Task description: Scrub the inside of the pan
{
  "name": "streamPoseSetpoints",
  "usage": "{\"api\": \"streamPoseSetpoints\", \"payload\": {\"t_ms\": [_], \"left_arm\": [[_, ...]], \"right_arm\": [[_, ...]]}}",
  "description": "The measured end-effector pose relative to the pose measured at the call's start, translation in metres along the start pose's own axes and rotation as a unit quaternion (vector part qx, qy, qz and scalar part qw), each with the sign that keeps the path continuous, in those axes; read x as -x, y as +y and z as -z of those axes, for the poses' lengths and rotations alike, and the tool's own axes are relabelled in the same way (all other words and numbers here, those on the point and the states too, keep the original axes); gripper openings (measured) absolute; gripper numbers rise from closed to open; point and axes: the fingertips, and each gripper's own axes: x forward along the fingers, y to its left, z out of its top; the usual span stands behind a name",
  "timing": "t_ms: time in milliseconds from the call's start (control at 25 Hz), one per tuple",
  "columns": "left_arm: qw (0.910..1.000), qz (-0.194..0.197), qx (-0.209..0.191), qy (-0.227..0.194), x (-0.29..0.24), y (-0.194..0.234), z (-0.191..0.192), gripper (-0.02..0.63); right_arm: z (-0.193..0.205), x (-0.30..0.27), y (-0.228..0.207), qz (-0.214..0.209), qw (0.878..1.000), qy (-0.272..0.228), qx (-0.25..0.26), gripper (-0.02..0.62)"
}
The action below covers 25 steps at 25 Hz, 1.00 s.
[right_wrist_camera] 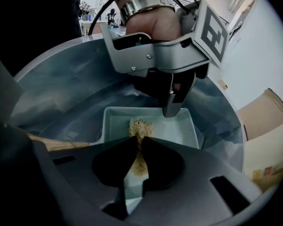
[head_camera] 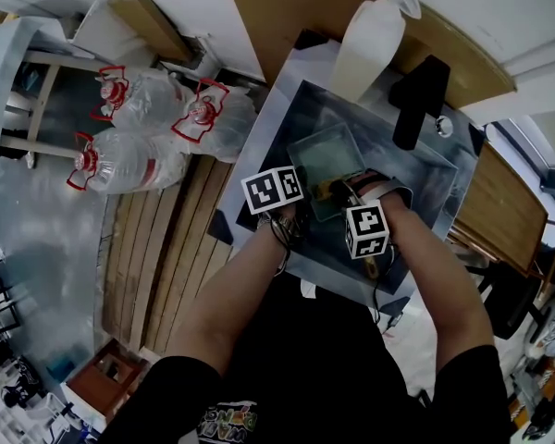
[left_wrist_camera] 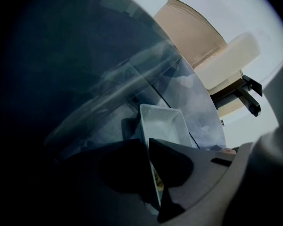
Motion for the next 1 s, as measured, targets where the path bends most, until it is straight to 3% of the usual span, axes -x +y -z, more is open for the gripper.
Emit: {"api": "streamPoseSetpoints", "payload": {"t_ms": [520,880,1000], "left_arm": [[1.0,-0.003,-0.001,-0.002,-0.001,-0.001,0.0,0.067],[1.0,-0.005,-0.006,-0.002,-0.002,-0.001,0.0,0.067],[1.0,-0.006,-0.006,-0.002,-0.001,0.0,-0.001,0.067]], "right_arm": [[0.007,0.014,0.036,-0.048,0.999,0.01,0.025,0.049],[0.007,0.011,0.035,-0.04,0.999,0.01,0.018,0.049],[0.005,0.012,0.024,-0.019,1.0,-0.007,-0.013,0.049]]}}
